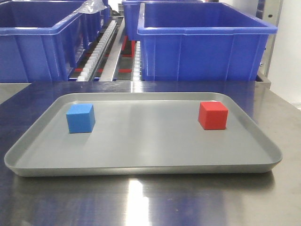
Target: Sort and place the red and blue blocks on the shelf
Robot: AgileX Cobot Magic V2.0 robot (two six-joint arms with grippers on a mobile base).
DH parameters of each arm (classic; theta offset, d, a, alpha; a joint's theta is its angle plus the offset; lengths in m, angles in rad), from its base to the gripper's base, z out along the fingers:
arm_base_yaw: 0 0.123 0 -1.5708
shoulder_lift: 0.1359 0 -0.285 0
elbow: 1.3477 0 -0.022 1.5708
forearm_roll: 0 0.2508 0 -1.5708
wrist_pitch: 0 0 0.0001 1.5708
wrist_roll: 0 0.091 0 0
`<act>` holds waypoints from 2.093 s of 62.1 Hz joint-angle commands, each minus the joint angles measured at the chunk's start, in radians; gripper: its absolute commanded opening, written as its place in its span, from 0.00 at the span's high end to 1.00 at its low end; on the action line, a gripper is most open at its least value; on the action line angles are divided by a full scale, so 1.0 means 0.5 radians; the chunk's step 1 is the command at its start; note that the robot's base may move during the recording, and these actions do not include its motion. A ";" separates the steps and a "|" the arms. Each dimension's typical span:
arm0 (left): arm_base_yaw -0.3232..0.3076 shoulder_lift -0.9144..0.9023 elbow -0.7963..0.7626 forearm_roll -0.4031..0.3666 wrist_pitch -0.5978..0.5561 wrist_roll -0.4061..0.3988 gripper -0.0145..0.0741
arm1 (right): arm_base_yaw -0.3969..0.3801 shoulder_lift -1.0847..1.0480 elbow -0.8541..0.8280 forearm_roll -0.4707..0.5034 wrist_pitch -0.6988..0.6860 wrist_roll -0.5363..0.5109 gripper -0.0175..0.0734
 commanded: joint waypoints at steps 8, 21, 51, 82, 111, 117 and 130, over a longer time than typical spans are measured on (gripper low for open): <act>0.000 -0.035 0.057 -0.014 -0.174 -0.002 0.70 | 0.001 -0.038 -0.043 -0.004 -0.171 -0.001 0.74; 0.000 -0.035 0.057 -0.014 -0.174 -0.002 0.70 | 0.001 -0.038 -0.043 -0.004 -0.173 -0.001 0.74; 0.000 -0.035 0.057 -0.014 -0.174 -0.002 0.70 | 0.001 -0.038 -0.043 -0.004 -0.169 -0.001 0.75; 0.000 -0.035 0.057 -0.014 -0.174 -0.002 0.70 | 0.001 0.298 -0.579 0.001 0.537 -0.001 0.75; 0.000 -0.035 0.057 -0.014 -0.174 -0.002 0.70 | 0.005 1.255 -1.059 -0.212 0.617 0.147 0.74; 0.000 -0.035 0.057 -0.014 -0.174 -0.002 0.70 | 0.034 1.499 -1.194 -0.369 0.825 0.463 0.74; 0.000 -0.035 0.057 -0.014 -0.174 -0.002 0.70 | 0.327 1.931 -1.532 -0.740 1.219 0.922 0.58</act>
